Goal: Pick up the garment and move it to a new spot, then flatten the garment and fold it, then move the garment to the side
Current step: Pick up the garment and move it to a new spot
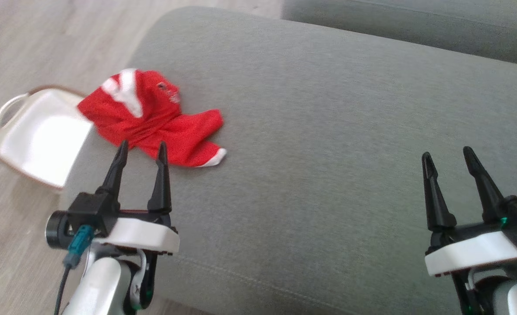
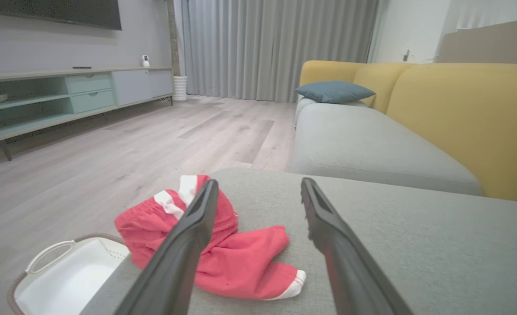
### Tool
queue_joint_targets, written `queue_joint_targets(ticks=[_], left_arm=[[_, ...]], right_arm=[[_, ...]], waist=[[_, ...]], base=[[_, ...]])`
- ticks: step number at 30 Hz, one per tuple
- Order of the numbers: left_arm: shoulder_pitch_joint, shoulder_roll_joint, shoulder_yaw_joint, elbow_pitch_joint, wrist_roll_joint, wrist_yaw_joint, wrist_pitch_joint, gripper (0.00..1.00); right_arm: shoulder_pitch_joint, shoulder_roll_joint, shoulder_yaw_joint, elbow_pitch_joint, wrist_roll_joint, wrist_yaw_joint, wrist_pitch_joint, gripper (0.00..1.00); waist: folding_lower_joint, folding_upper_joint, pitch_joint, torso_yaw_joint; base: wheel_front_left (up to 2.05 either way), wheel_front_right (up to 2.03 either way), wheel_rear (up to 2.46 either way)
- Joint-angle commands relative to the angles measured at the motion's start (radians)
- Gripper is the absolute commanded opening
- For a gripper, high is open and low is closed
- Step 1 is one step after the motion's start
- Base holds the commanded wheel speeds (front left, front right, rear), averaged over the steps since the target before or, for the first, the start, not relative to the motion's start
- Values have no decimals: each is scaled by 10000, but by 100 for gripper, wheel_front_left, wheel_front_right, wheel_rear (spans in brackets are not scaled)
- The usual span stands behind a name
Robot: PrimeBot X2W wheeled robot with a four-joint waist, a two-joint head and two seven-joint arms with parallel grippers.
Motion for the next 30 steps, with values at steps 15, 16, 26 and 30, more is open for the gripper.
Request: queue_joint_targets(ticks=[15,16,26,30], left_arm=[[-1669,-994,1669,542,238,-829,-123,100],[-1937,-1056,1694,924,169,-954,-123,100],[-4595,-1381,2067,6202,-994,-2190,-118,100],[-5460,-1407,2083,7981,-1326,-2506,170,100]], right_arm=[[-1140,-502,350,-1579,-366,65,953,100],[-1213,-572,321,-1661,-386,65,1020,100],[-1777,-927,235,-2081,-399,65,1282,100],[-1868,-925,202,-2045,-358,65,1258,100]], waist=[[0,0,2354,793],[0,0,2562,752],[0,0,3899,313],[0,0,4026,278]], base=[[0,0,0],[0,0,0],[0,0,0],[0,0,0]])
